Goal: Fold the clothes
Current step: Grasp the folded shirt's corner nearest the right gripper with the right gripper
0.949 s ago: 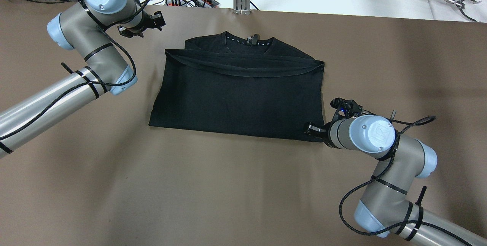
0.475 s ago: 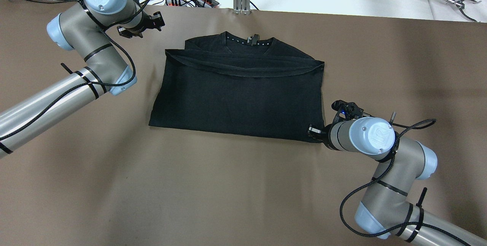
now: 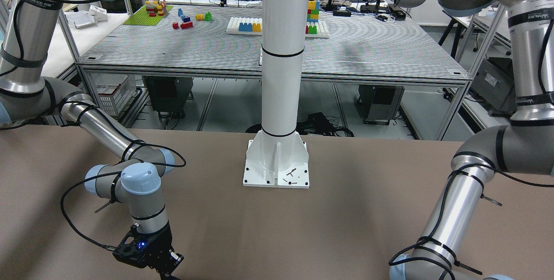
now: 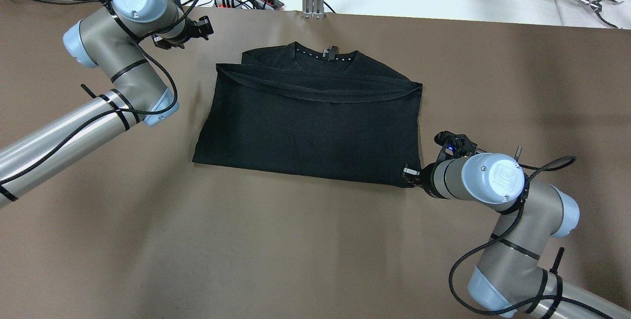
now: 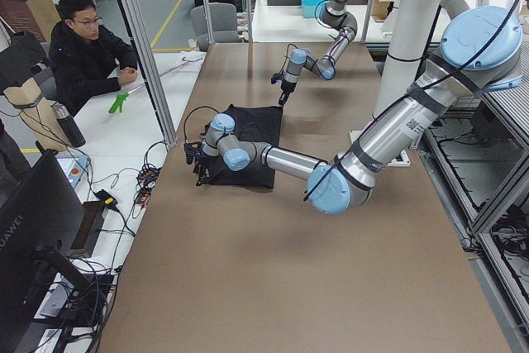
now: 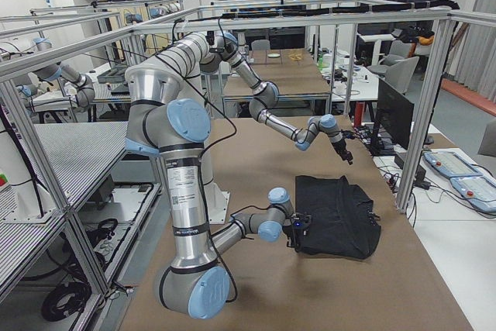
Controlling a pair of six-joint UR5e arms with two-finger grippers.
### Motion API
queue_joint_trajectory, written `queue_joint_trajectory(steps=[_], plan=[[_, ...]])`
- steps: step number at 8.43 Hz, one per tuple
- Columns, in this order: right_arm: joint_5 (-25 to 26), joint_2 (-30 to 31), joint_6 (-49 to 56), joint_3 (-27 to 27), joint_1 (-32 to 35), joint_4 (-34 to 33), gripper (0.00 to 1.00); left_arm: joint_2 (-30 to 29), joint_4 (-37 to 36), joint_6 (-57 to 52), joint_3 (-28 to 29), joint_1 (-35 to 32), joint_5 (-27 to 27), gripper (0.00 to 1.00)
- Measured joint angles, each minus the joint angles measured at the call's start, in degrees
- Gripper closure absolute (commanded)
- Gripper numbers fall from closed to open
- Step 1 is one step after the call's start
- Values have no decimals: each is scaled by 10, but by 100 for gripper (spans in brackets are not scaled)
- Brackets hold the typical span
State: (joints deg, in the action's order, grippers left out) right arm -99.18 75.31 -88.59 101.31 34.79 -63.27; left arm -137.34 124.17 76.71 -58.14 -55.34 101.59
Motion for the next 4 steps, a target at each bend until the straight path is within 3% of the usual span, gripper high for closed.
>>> queue_joint_trajectory(steps=[2,4], plan=[[-37,17,-15,74,-5,-55,100,0,0,6,0,1,-3,29],[-117,27,-21,153,-44,-122,100,0,0,12,-1,2,-4,29]])
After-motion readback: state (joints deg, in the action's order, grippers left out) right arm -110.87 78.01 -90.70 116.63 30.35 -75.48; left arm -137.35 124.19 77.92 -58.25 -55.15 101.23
